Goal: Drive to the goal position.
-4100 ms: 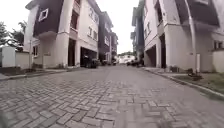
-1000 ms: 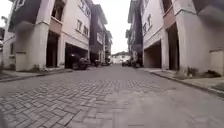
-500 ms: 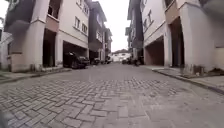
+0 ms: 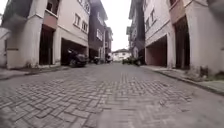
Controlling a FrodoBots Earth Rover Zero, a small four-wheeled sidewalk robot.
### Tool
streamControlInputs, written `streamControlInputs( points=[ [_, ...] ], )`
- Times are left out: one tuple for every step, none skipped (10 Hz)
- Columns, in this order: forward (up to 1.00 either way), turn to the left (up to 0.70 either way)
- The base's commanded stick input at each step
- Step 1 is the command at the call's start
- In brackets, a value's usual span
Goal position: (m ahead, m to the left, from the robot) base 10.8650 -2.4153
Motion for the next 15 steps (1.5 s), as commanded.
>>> streamControlInputs(
  points=[
    [0.7, 0.0],
    [0.7, 0.0],
    [0.7, 0.0],
    [0.7, 0.0],
    [0.7, 0.0],
    [0.7, 0.0],
    [0.7, 0.0],
    [0.7, 0.0],
    [0.7, 0.0],
    [0.7, 0.0],
    [0.7, 0.0],
    [0.7, 0.0],
    [0.7, 0.0],
    [0.7, 0.0],
    [0.7, 0.0]
  ],
)
